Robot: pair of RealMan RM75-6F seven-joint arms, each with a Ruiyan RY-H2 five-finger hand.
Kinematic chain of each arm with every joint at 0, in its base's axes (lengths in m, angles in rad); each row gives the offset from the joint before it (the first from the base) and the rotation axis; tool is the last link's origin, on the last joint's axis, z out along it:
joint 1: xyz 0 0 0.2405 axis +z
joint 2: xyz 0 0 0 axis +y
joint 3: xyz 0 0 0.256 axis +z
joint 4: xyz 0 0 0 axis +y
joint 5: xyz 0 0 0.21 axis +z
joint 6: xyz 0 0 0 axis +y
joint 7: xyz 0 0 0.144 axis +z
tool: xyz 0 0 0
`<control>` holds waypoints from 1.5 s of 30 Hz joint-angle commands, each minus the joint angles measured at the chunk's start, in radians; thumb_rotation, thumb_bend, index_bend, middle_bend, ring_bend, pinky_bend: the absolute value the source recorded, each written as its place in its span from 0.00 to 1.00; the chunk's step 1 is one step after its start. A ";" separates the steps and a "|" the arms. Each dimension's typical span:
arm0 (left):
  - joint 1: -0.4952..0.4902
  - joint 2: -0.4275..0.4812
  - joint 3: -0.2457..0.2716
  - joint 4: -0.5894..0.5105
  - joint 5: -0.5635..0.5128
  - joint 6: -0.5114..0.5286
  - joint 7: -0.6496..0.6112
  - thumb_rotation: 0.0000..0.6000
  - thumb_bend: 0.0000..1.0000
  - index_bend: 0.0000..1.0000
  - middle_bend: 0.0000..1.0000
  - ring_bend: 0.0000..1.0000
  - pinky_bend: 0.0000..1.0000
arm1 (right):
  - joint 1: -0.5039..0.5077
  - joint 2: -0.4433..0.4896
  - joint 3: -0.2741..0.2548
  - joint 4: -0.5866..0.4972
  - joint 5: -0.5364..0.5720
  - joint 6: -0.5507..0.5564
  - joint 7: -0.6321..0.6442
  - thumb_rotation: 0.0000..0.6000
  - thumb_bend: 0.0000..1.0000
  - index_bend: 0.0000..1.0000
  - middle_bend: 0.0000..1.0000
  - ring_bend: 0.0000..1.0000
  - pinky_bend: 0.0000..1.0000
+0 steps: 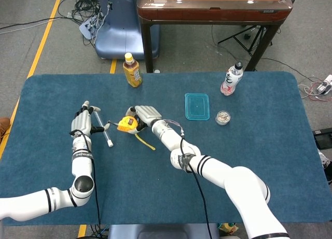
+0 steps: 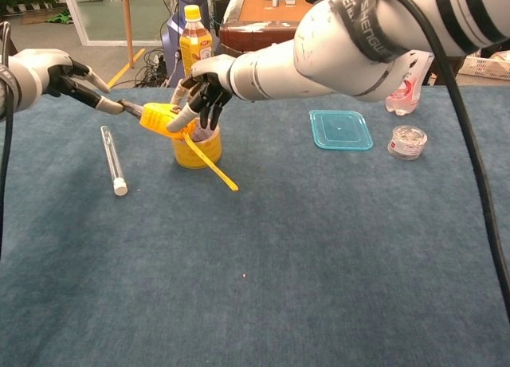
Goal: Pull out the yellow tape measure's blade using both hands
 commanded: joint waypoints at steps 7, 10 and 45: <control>0.000 -0.008 0.000 0.012 0.012 -0.004 -0.012 1.00 0.28 0.38 0.00 0.00 0.00 | 0.001 0.002 0.000 0.000 0.002 -0.002 0.006 1.00 0.61 0.66 0.64 0.54 0.42; 0.002 -0.006 -0.001 0.012 0.015 -0.004 -0.015 1.00 0.32 0.41 0.00 0.00 0.00 | 0.001 0.003 -0.002 0.001 0.003 -0.001 0.007 1.00 0.61 0.66 0.64 0.54 0.42; 0.070 0.062 0.019 -0.065 0.105 -0.062 -0.154 1.00 0.52 0.55 0.01 0.00 0.00 | -0.035 0.098 -0.066 -0.092 0.010 0.030 -0.003 1.00 0.61 0.66 0.64 0.54 0.42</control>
